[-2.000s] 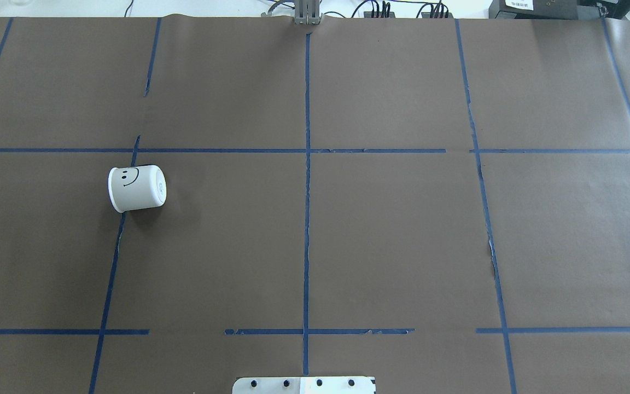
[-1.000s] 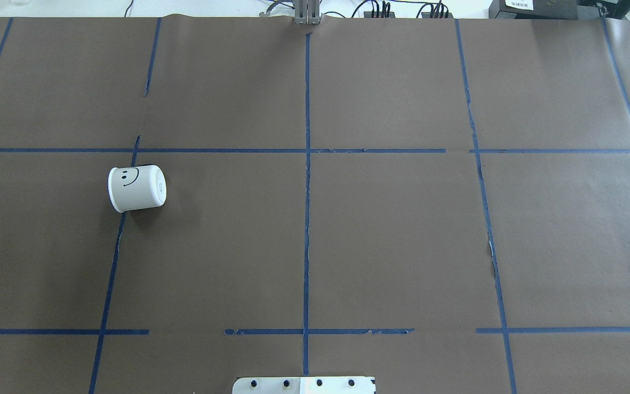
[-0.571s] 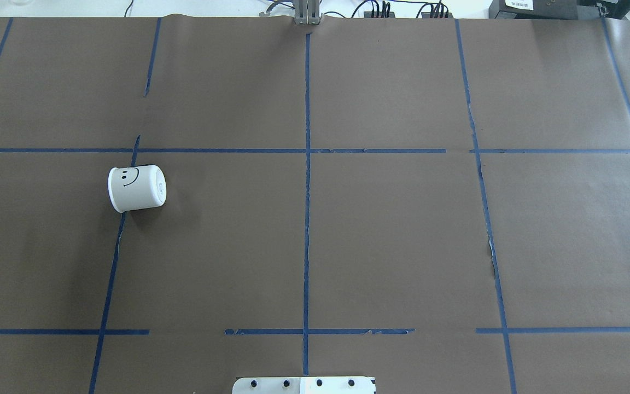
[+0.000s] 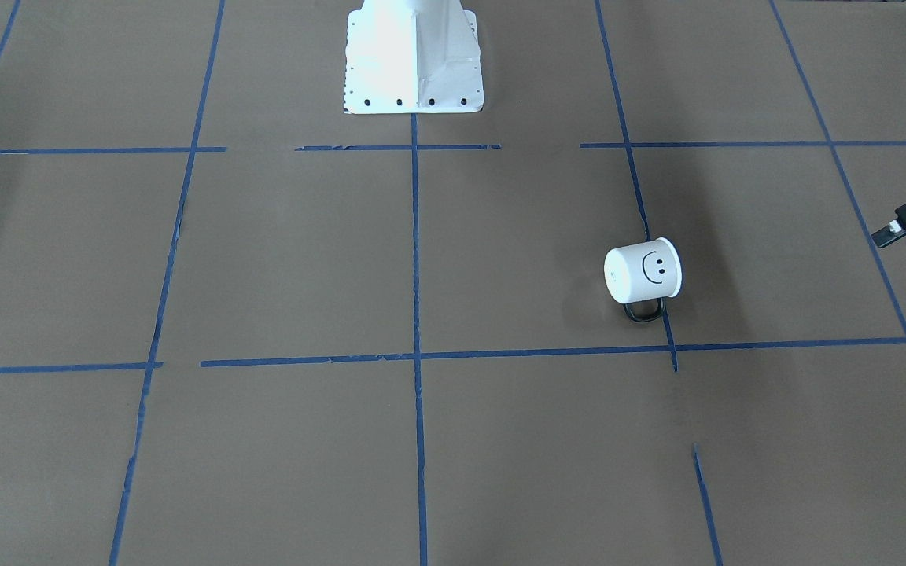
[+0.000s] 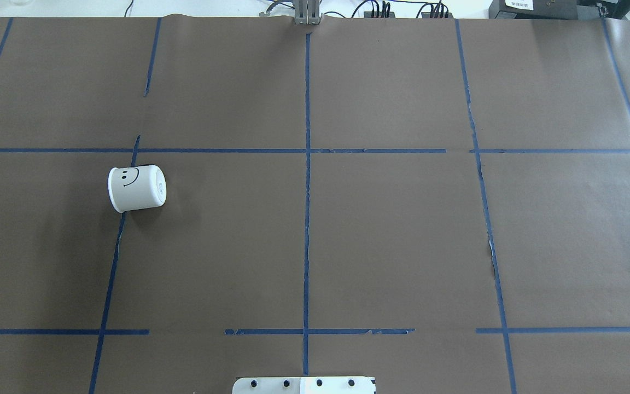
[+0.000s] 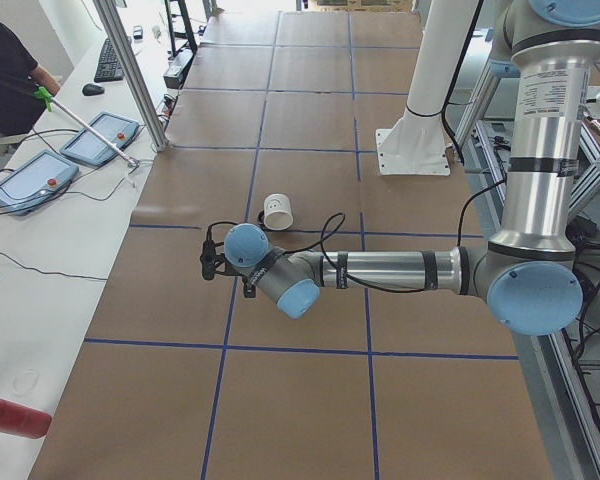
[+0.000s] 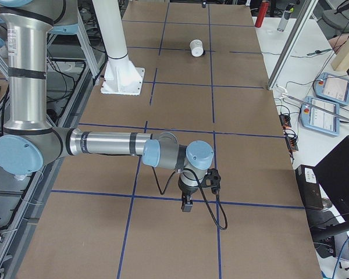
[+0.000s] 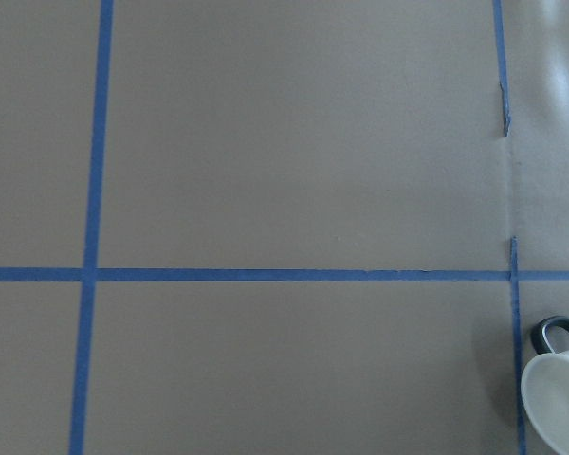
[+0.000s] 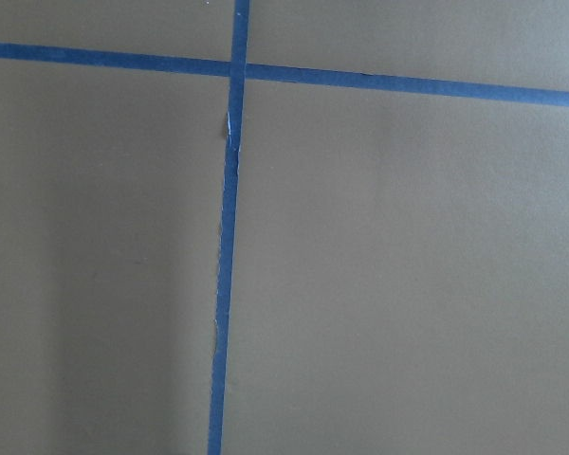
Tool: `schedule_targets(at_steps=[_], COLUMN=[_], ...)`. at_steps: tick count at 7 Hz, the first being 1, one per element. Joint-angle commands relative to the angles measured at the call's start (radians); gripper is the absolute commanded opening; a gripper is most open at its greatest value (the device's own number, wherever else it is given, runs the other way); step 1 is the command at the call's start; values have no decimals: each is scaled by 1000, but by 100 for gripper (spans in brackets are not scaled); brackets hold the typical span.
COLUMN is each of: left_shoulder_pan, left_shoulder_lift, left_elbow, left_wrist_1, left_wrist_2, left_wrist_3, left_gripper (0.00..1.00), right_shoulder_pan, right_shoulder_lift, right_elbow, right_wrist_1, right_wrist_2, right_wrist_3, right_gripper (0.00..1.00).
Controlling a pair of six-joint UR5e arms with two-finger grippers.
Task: Flip mug
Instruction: 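Move the left gripper toward the white mug lying on its side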
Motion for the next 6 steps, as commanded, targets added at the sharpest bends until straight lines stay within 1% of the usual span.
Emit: schedule_targets(at_steps=[1, 2, 4, 6], left_shoulder_pan=[171, 226, 245, 309], left_shoulder_lift=[-31, -43, -58, -58], left_elbow=[28, 31, 38, 55], left_wrist_1=[-276, -357, -547, -745], left_wrist_2=[197, 237, 259, 395], left_wrist_3=[-298, -421, -660, -898], left_gripper=[100, 100, 100, 100], right_shoulder_pan=[0, 0, 0, 0], right_shoulder_lift=[0, 0, 0, 0], right_elbow=[0, 0, 0, 0], right_wrist_1=[0, 0, 0, 0], right_wrist_2=[0, 0, 0, 0], right_wrist_3=[0, 0, 0, 0], right_gripper=[100, 100, 100, 100])
